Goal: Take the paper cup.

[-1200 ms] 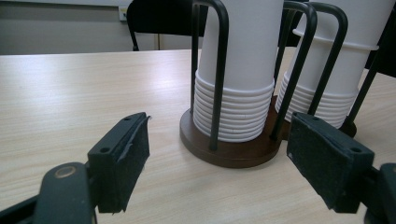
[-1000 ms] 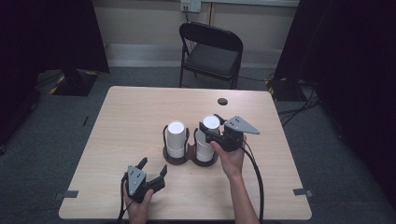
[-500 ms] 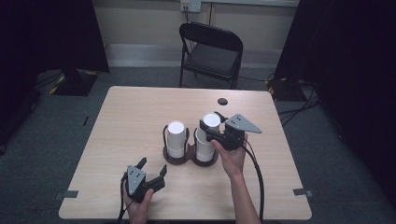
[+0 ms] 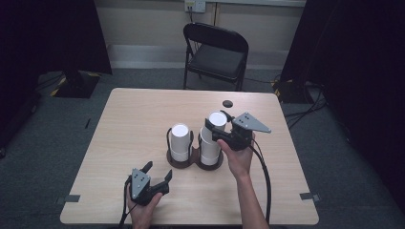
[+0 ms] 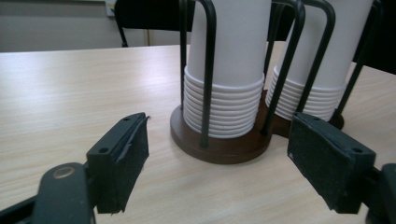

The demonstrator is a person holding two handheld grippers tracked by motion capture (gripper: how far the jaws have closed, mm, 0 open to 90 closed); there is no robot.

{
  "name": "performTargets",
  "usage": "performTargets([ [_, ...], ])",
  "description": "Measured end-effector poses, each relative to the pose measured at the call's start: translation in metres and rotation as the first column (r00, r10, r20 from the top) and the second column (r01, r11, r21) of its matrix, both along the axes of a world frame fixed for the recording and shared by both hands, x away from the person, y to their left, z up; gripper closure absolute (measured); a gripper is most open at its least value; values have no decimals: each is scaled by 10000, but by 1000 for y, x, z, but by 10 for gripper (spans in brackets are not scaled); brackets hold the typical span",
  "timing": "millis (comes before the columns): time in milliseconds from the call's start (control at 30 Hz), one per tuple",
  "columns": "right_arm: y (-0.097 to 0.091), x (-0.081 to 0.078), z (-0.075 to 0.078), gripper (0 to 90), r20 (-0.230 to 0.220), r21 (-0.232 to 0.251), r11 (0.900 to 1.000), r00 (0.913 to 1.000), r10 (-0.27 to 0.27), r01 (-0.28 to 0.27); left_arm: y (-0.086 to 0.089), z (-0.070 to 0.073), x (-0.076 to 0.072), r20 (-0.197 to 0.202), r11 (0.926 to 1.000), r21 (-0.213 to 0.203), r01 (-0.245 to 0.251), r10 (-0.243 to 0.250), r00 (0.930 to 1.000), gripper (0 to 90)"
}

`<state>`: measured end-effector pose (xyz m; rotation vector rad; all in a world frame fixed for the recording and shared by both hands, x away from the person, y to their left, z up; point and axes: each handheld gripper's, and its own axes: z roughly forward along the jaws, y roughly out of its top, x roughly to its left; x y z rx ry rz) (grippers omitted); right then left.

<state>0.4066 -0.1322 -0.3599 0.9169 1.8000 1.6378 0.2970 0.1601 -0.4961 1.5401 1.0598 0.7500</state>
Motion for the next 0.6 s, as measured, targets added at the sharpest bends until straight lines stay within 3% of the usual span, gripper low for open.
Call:
performTargets([
  [433,-7,-4,9,350,174,371,9991,9997,-193,187,-1,0,-1,43,10000,-31,-1,1,10000,210],
  [600,-10,-6,10,351,166,539,9983,9996,-225,216,0,0,-4,245,10000,23,-53,52,9997,215],
])
